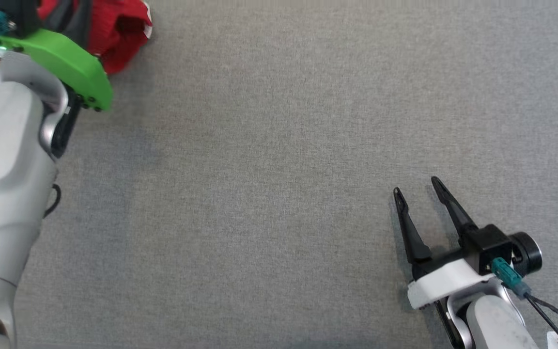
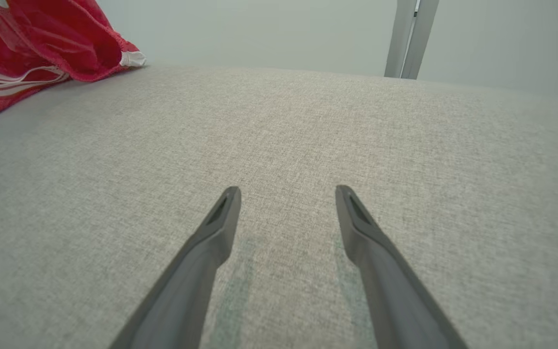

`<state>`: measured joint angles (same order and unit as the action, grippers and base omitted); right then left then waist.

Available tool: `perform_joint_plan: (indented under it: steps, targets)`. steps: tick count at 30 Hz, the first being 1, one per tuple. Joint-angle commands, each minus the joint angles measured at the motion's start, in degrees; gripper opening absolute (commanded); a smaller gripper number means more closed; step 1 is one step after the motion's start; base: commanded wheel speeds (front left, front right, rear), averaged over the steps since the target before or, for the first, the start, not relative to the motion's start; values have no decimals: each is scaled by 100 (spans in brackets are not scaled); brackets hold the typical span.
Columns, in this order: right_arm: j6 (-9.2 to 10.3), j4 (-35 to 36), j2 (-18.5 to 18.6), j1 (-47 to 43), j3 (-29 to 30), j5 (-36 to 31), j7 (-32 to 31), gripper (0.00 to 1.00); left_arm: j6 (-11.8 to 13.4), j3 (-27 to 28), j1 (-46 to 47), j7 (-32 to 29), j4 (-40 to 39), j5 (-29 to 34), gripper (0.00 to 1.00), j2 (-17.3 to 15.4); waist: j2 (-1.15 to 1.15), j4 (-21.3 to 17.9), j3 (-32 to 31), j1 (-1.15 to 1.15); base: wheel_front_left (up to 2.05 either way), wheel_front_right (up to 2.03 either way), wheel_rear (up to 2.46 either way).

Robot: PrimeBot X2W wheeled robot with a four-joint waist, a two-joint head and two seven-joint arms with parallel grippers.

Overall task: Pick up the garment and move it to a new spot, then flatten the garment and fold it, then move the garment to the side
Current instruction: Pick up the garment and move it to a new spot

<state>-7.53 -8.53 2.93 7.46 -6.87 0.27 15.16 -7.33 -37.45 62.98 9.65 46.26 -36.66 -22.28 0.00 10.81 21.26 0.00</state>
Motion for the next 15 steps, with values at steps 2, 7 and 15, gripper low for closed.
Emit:
perform_joint_plan:
  steps: [2,7,15]
  targets:
    - [8,-14,-2,-263,33,228,0,100,-14,-41,-318,-86,-624,-127,0,42,0,-167,-771,0,0,0,0]
    - [8,15,3,-557,153,499,1,100,264,-124,-1067,-533,-2739,-413,0,91,0,-336,-1158,0,0,0,0]
    - [8,72,1,-675,245,697,1,100,1027,-489,-2250,-1392,-5773,-933,0,256,0,-750,-1274,0,0,0,0]
